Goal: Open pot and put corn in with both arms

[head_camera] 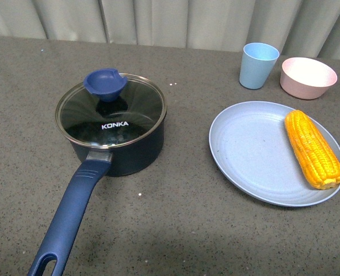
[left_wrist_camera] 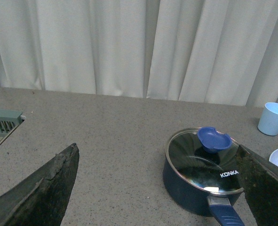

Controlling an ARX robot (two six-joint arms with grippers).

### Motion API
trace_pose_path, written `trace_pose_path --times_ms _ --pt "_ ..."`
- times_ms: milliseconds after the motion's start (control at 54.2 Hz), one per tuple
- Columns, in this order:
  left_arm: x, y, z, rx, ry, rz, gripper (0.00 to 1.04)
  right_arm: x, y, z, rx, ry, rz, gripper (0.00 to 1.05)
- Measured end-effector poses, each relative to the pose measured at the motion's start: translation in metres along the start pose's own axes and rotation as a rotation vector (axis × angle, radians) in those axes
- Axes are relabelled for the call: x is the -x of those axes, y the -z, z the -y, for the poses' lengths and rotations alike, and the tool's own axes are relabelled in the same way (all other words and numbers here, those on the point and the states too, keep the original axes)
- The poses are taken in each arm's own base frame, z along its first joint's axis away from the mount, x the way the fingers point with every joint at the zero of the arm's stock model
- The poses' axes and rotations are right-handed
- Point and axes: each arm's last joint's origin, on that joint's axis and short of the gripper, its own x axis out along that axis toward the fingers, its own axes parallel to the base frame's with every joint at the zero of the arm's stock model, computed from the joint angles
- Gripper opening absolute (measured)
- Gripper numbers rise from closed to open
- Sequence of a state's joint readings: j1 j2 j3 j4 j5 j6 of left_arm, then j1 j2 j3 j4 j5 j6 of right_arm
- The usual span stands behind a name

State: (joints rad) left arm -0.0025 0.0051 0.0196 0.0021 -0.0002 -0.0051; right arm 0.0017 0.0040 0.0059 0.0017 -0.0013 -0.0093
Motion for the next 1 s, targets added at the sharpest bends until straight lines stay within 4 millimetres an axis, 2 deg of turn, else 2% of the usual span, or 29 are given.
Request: trace_pose_path --times_ms 997 --pt "0.0 0.0 0.0 0.0 0.0 0.0 0.98 0.0 0.0 0.0 0.0 0.0 0.0 0.95"
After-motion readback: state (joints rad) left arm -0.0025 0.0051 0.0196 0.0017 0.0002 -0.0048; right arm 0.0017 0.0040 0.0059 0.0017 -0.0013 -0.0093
